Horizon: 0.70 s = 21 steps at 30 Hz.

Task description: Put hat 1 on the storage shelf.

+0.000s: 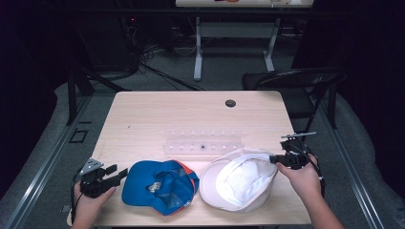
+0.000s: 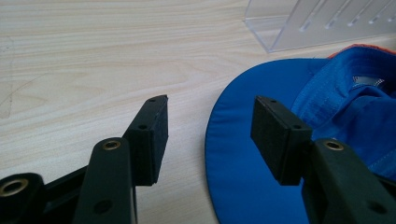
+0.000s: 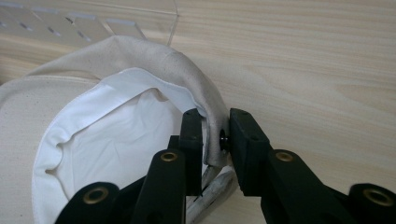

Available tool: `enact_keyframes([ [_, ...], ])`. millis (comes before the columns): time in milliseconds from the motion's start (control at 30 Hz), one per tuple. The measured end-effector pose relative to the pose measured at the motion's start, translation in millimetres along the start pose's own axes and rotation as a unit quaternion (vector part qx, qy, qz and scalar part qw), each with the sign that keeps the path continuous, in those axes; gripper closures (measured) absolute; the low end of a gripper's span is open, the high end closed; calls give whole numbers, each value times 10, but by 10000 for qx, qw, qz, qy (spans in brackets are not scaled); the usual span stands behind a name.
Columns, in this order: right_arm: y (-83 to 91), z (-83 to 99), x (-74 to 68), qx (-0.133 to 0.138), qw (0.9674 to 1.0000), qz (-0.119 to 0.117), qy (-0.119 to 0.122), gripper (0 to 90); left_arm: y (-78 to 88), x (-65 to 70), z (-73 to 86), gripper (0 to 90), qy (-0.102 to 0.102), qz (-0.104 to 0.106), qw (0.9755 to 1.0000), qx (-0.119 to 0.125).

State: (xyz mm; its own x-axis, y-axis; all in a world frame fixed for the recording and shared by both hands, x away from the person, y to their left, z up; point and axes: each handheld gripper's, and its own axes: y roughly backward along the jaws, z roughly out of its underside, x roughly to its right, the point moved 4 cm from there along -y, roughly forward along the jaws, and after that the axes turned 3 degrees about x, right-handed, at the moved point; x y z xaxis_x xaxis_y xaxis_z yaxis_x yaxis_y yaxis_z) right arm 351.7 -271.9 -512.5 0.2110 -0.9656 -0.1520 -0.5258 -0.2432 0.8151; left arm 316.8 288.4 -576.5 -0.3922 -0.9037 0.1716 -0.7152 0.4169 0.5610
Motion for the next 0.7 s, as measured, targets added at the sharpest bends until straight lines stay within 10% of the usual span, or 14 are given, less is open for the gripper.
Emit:
enact_keyframes([
  [500, 49, -7, -14, -782, 9966, 244, 78, 631, -11, 2, 11, 467, -4, -20, 10000, -64],
  [700, 64, 42, 23, -1115, 9931, 129, -330, 623, -14, 6, 12, 467, -17, -17, 10000, -49],
])
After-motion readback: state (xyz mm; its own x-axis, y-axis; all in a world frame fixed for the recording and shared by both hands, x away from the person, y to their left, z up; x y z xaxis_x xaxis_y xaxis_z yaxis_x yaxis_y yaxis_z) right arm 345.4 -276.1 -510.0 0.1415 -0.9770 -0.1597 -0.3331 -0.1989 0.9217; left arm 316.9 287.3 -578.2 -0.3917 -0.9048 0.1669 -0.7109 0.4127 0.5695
